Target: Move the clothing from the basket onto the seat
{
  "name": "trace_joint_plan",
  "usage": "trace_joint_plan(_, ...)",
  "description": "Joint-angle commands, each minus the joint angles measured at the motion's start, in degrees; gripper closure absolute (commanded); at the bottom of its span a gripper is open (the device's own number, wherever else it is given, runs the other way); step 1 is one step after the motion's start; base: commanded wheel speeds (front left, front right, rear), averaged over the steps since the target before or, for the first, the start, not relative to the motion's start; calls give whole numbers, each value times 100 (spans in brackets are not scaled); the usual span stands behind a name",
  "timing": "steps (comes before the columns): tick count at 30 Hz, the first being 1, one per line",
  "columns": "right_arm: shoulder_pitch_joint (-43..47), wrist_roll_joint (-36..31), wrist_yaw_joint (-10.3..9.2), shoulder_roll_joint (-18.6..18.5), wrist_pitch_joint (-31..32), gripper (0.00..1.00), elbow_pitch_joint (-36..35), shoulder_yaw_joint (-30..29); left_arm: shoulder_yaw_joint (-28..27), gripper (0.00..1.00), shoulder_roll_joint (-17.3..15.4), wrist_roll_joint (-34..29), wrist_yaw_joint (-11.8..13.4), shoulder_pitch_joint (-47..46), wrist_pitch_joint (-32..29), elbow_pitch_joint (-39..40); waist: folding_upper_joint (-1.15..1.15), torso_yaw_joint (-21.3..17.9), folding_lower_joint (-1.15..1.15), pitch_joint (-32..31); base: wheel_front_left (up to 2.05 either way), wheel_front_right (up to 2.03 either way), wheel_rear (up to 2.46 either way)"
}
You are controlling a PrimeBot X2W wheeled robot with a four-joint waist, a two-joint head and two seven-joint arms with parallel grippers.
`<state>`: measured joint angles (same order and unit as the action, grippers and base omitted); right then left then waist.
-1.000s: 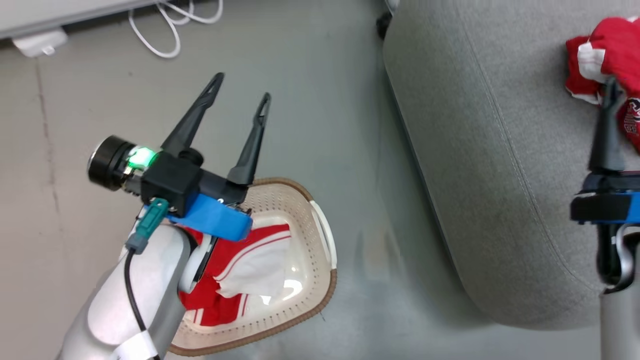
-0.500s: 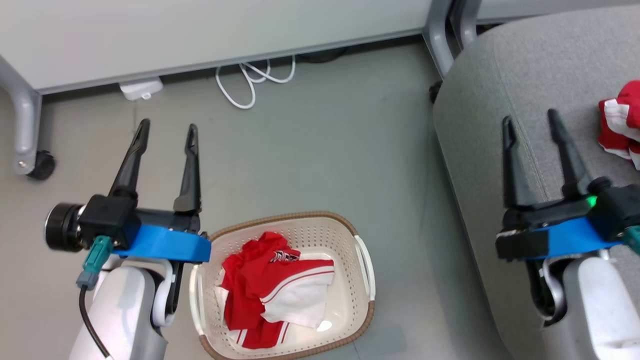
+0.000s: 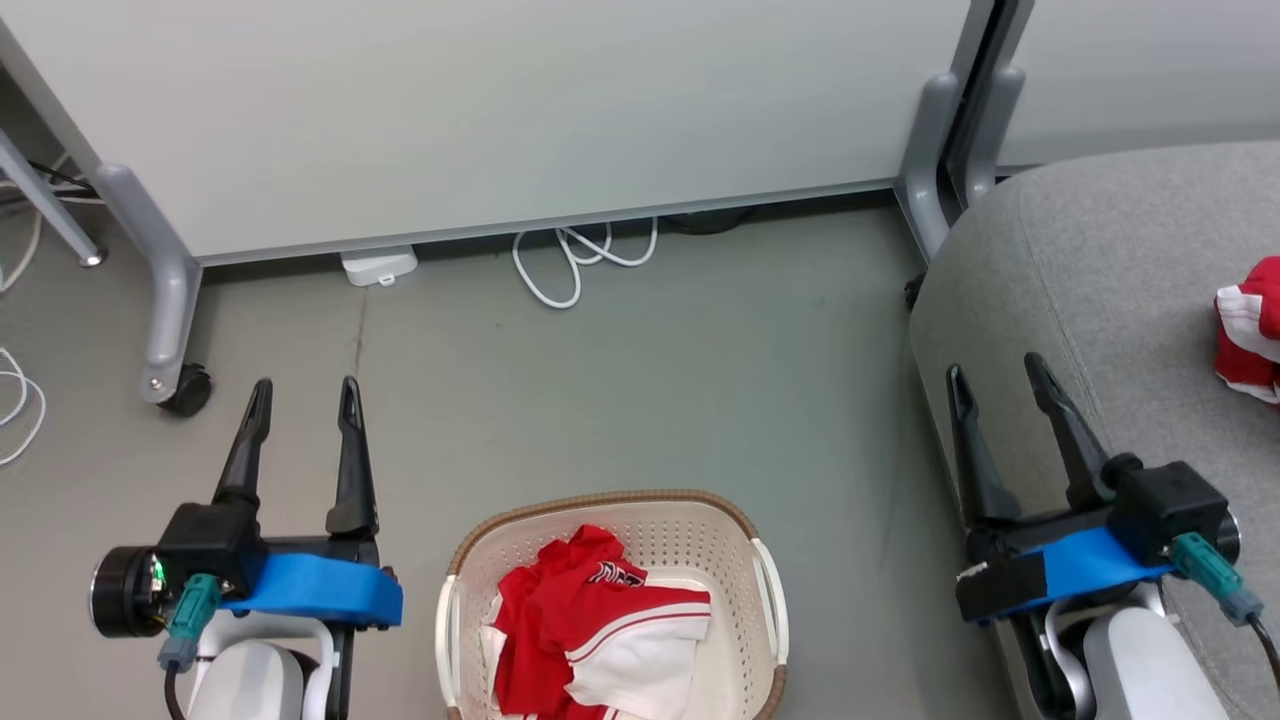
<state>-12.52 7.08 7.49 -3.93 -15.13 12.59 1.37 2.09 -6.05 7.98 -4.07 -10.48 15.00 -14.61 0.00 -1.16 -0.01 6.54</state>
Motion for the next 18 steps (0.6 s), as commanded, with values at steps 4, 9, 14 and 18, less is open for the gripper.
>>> trace_joint_plan(4,226,38,1,50,-4,0,95,5,-130,0,77,-137,-74,138,27,-52,0,99,1,-94,0,0,0)
trace_joint_plan(9,357,65,1,90,-4,0,187,35,-326,0,157,-201,-108,232,27,-91,0,141,1,-144,0,0,0)
trace_joint_plan(14,454,77,1,102,-4,0,217,62,-429,0,209,-266,-158,289,27,-119,0,188,1,-177,0,0,0)
trace_joint_plan(18,493,68,1,106,-4,0,241,114,-464,0,246,-306,-196,292,27,-130,0,210,1,-212,0,0,0)
